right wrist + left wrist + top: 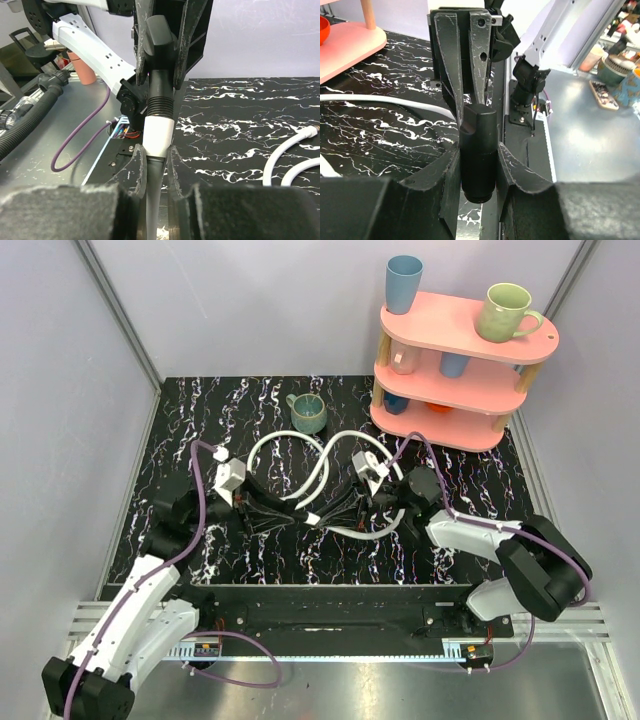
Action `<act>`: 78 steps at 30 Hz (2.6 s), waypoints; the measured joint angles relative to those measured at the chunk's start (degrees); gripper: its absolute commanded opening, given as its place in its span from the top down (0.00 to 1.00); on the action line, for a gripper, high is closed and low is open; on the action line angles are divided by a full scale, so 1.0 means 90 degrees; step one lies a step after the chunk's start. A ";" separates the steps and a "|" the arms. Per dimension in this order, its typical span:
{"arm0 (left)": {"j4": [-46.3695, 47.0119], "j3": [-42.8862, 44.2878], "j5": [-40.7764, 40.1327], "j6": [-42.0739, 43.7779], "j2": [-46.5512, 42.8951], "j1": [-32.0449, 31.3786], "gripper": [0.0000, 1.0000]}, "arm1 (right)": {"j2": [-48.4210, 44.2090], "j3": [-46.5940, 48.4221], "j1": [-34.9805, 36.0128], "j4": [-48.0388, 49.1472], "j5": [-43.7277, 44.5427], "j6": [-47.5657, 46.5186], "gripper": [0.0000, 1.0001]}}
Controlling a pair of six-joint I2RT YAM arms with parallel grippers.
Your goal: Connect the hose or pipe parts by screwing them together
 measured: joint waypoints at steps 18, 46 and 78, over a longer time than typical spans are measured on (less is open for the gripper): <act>-0.1877 0.0590 -0.0279 0.1622 0.0712 -0.0136 1.00 | 0.0095 0.0010 -0.0053 -0.1328 0.0189 -0.0508 1.00; -0.3162 0.0476 -0.3269 -0.0833 0.2140 0.0889 1.00 | -0.0121 -0.0636 0.0532 -0.2149 0.3157 -0.2280 0.31; -0.3694 0.0061 -0.4522 -0.1396 0.2011 0.2613 1.00 | 0.2599 0.1479 0.1656 -0.5049 0.5180 -0.2081 0.45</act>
